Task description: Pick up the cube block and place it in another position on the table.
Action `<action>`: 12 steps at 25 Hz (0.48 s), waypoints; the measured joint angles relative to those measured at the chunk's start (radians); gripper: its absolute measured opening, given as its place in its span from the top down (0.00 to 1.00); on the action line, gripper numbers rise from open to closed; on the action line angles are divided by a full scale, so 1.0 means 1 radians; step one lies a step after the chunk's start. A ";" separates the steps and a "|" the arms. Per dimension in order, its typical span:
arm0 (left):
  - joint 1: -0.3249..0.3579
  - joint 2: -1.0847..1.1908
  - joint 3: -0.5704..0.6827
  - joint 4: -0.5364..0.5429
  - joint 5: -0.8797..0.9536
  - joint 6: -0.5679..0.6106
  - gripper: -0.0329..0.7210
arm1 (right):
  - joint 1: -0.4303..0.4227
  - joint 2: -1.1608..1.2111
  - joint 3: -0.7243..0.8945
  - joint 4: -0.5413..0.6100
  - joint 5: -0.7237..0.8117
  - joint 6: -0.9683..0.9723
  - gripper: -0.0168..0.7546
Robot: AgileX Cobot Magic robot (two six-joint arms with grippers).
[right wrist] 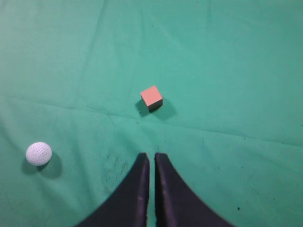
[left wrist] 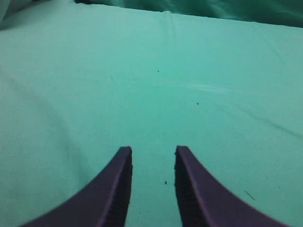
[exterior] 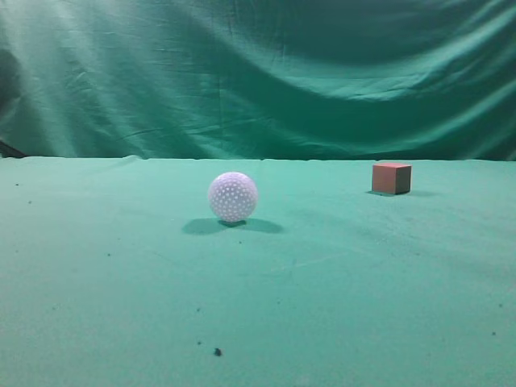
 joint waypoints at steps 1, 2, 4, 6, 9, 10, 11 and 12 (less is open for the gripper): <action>0.000 0.000 0.000 0.000 0.000 0.000 0.61 | 0.000 -0.041 0.048 0.000 -0.018 0.002 0.98; 0.000 0.000 0.000 0.000 0.000 0.000 0.61 | 0.000 -0.089 0.088 0.000 -0.036 0.002 0.98; 0.000 0.000 0.000 0.000 0.000 0.000 0.61 | 0.000 -0.173 0.177 0.000 -0.075 0.004 0.98; 0.000 0.000 0.000 0.000 0.000 0.000 0.61 | 0.000 -0.259 0.252 0.010 -0.107 0.006 0.98; 0.000 0.000 0.000 0.000 0.000 0.000 0.61 | 0.000 -0.365 0.347 0.034 -0.143 0.008 0.98; 0.000 0.000 0.000 0.000 0.000 0.000 0.61 | 0.000 -0.396 0.372 0.040 -0.144 0.008 0.98; 0.000 0.000 0.000 0.000 0.000 0.000 0.61 | 0.000 -0.418 0.391 0.052 -0.148 0.008 0.98; 0.000 0.000 0.000 0.000 0.000 0.000 0.61 | 0.000 -0.441 0.403 0.064 -0.148 0.008 0.98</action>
